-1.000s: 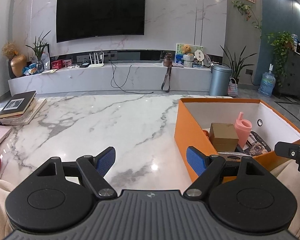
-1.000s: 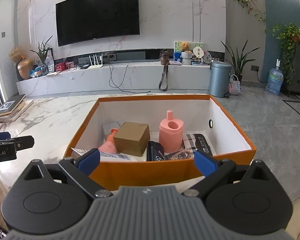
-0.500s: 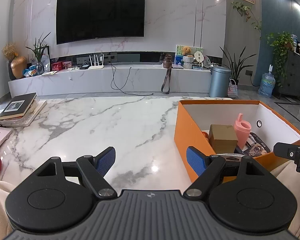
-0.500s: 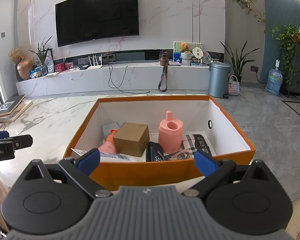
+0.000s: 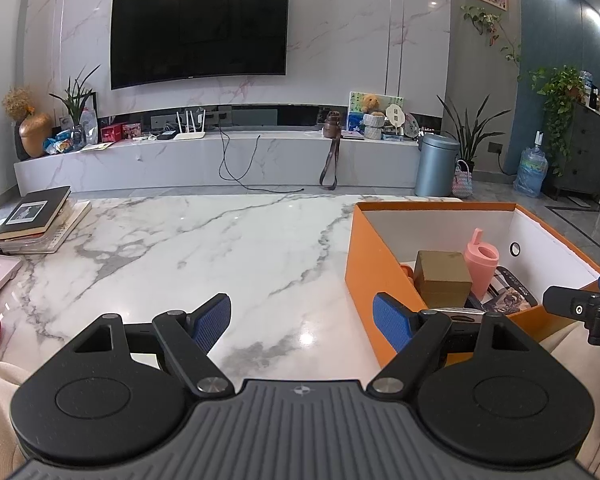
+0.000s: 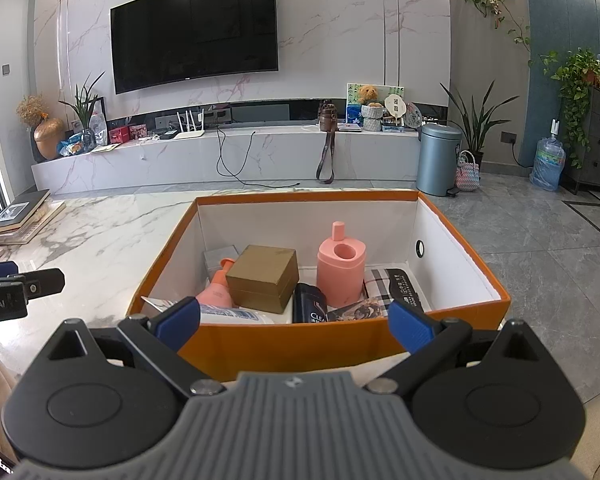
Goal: Organize rigid objects
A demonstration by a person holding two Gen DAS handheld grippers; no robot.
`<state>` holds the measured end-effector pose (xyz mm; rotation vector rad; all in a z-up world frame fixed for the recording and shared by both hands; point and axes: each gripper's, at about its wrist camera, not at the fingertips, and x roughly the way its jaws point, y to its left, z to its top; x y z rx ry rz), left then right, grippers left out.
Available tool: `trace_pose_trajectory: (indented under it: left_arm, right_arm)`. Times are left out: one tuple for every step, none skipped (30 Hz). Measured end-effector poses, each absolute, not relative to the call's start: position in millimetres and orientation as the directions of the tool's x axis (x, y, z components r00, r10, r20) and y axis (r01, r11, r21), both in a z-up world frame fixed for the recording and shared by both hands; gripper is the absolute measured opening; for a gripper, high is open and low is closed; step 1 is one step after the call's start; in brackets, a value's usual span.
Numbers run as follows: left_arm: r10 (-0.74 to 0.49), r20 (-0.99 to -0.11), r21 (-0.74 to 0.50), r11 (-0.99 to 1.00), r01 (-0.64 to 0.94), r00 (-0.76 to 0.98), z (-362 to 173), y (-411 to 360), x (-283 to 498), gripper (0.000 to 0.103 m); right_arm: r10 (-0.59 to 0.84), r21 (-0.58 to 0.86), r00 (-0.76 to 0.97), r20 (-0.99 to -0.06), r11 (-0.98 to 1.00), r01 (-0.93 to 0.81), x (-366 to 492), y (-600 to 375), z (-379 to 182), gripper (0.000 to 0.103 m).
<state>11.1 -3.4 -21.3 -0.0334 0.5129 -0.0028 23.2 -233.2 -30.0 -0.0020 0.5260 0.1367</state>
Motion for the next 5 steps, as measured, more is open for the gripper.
trace_pose_trajectory:
  left_arm:
    - [-0.013,-0.491,-0.035,0.999,-0.005,0.871,-20.8,-3.6,11.2,0.095]
    - [-0.013,-0.491,-0.035,0.999,-0.005,0.871,-20.5,-3.8,11.1,0.095]
    - [-0.012,-0.491,-0.034,0.999,-0.006,0.871,-20.6,-3.7,11.1,0.095]
    - [-0.011,-0.491,-0.034,0.999,-0.007,0.871,-20.1,-3.9,11.3,0.095]
    - [-0.014,-0.491,-0.036,0.999,-0.005,0.871,-20.7,-3.4,11.2,0.095]
  right_arm:
    - [0.129,0.033,0.856,-0.501,0.991,-0.13,23.3,-233.3,-30.0,0.099]
    - [0.13,0.033,0.856,-0.501,0.991,-0.131,23.3,-233.5,-29.8,0.099]
    - [0.129,0.033,0.856,-0.501,0.991,-0.13,22.7,-233.3,-29.7,0.099]
    - [0.128,0.032,0.856,-0.502,0.991,-0.13,22.9,-233.7,-29.3,0.099]
    - [0.128,0.032,0.856,-0.502,0.991,-0.13,22.8,-234.2,-29.2,0.099]
